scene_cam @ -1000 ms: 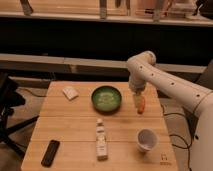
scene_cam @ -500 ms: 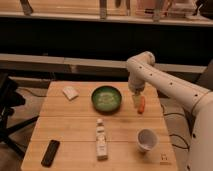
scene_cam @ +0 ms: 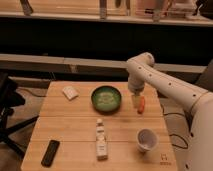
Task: Push the ceramic bowl across the table
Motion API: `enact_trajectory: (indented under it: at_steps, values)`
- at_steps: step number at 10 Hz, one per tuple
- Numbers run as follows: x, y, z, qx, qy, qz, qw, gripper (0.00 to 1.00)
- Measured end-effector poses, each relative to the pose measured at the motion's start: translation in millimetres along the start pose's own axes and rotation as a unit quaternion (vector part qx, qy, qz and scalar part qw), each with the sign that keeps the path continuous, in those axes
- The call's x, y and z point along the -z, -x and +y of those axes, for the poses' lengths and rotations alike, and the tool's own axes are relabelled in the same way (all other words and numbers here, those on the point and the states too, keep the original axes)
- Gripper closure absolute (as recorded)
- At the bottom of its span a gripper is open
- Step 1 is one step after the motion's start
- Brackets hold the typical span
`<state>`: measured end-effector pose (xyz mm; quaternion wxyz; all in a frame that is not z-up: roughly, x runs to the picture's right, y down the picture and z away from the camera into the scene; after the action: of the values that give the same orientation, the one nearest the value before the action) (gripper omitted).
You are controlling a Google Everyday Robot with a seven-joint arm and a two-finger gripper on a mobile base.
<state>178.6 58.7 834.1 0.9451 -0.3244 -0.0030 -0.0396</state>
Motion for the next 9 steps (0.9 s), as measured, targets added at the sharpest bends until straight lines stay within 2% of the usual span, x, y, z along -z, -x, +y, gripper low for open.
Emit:
enact_trajectory:
  at_steps: [5, 7, 9]
  values:
    - [-10.5, 2.9, -1.6, -0.001, 0.004, -0.004, 1.0000, 0.20]
    - [-13.6, 3.2, -2.5, -0.003, 0.006, -0.005, 1.0000, 0.26]
    - [-16.9, 3.7, -3.6, -0.003, 0.007, -0.005, 1.0000, 0.26]
